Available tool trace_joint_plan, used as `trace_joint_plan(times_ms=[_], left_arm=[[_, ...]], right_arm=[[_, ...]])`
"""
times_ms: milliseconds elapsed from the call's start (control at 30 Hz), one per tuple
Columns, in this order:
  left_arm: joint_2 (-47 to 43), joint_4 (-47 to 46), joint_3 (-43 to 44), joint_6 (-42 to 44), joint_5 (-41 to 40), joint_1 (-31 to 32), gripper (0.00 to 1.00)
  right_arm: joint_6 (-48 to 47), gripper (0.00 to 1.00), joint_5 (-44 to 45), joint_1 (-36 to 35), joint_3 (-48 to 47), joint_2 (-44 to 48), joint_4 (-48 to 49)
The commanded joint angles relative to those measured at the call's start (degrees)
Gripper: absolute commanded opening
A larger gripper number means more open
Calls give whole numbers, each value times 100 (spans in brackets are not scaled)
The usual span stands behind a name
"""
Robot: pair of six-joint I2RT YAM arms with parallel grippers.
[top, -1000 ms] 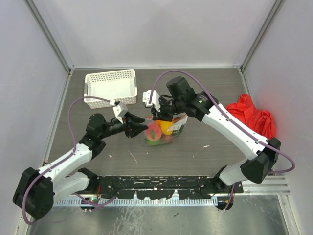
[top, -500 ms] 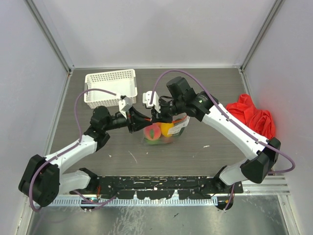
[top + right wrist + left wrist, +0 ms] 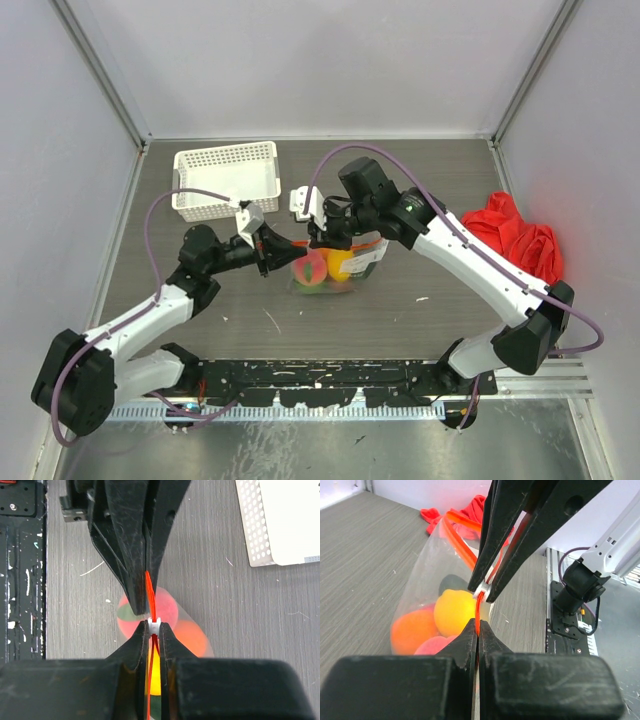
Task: Place the food in the zip-top bag and seal the zipper
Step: Zip the zipper food storage bag at the center of the board.
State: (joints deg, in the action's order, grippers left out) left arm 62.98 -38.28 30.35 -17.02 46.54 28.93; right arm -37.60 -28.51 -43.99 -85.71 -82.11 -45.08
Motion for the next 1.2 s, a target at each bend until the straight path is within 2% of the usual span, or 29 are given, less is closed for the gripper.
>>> trace_joint_plan(times_ms=[0, 500, 700, 733, 800, 867, 1000, 1167], left_arm=[[-428, -512, -130, 161, -414, -27, 0], [-677, 18, -222, 311, -1021, -32, 0], [-544, 50, -95, 331, -626, -28, 0], [-500, 50, -49, 317, -529, -26, 7], [-404, 42, 58, 281, -336, -28, 30], [-309, 12, 148, 265, -193, -28, 40], [-103, -91, 312, 241, 41, -23, 53], [346, -483, 494, 13, 172, -27, 55]], right_arm=[[13, 1, 621, 54, -79, 331, -147], [101, 1, 1429, 77, 213, 764, -271], [148, 1, 1136, 76, 196, 777, -224], [142, 1, 1092, 75, 193, 772, -195], [120, 1, 995, 80, 189, 755, -140], [99, 1, 900, 83, 166, 741, -118], [85, 1, 683, 77, 131, 690, -96], [102, 1, 463, 76, 106, 626, -80]])
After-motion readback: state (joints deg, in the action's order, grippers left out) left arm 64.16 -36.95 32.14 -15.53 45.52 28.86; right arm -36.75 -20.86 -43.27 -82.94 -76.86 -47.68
